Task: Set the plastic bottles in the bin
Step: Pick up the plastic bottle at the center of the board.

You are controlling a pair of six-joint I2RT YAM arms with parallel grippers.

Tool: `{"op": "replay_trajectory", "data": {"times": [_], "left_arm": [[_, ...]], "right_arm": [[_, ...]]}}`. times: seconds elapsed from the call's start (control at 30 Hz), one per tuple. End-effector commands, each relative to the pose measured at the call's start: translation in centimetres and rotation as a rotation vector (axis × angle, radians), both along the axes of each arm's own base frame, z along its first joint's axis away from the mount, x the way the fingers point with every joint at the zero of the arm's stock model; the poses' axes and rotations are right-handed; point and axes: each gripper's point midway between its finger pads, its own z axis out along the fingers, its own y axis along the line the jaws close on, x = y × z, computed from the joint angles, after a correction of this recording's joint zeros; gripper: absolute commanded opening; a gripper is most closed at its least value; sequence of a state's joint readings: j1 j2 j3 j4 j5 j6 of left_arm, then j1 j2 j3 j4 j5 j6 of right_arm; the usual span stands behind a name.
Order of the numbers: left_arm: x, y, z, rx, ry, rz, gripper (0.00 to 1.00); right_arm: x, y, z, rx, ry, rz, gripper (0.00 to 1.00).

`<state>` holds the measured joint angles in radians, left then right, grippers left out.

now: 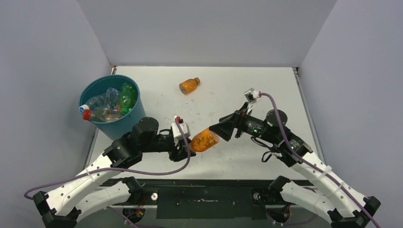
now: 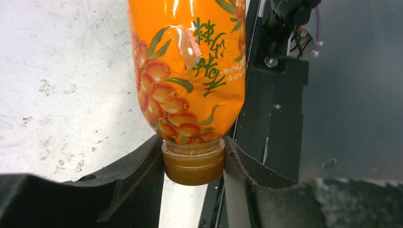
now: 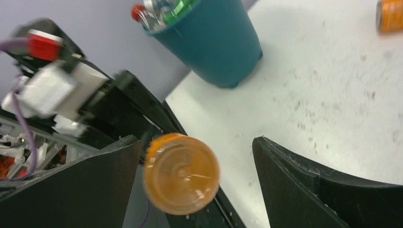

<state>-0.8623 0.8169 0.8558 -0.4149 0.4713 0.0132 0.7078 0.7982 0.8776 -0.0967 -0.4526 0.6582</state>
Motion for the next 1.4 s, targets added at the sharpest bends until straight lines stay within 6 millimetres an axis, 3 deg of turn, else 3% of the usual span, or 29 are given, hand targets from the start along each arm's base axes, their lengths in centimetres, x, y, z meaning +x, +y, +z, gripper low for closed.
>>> {"op": "replay_trajectory", "data": {"times": [0.0,0.13,0.53,0.8,0.9,1.07,1.23,1.3,1.37], "left_arm": [[-1.3,0.9,3.1,-0.002,-0.227,-0.147,0.0],[-0.9,1.6,3.9,0.053,-0.307,-0.155,0.0],[-0.2,1.9,2.0,0.242,-0.391,-0.201,0.0],[-0.4,1.6,2.9,0.201,-0.446,-0.219,0.0],[-0.8,1.3,2.8,0.179,-0.439,-0.24,0.0],[-1.1,1.0,2.2,0.172,-0.42,-0.25,0.0],[-1.0,1.2,1.7,0.174,-0.418,-0.235,0.0],[-1.1,1.3,2.0,0.151,-0.43,-0.223,0.3],[-1.2,1.4,2.9,0.1,-0.451,-0.202,0.44]], "right_arm": [[-1.2,1.0,-3.5,-0.114,0.095,0.107,0.9],[-1.9,1.9,-4.2,-0.12,0.131,0.175,0.9],[-5.4,3.9,-5.4,-0.178,0.176,0.374,0.9],[-7.8,4.1,-8.0,-0.25,0.206,0.438,0.9],[-7.8,3.9,-8.4,-0.246,0.212,0.422,0.98],[-6.9,4.2,-6.4,-0.148,0.14,0.362,0.56],[-6.5,3.6,-3.8,-0.06,0.039,0.311,0.37],[-6.2,3.0,-3.0,-0.047,-0.002,0.274,0.31],[-5.9,2.4,-2.2,-0.021,-0.045,0.231,0.28]]}}
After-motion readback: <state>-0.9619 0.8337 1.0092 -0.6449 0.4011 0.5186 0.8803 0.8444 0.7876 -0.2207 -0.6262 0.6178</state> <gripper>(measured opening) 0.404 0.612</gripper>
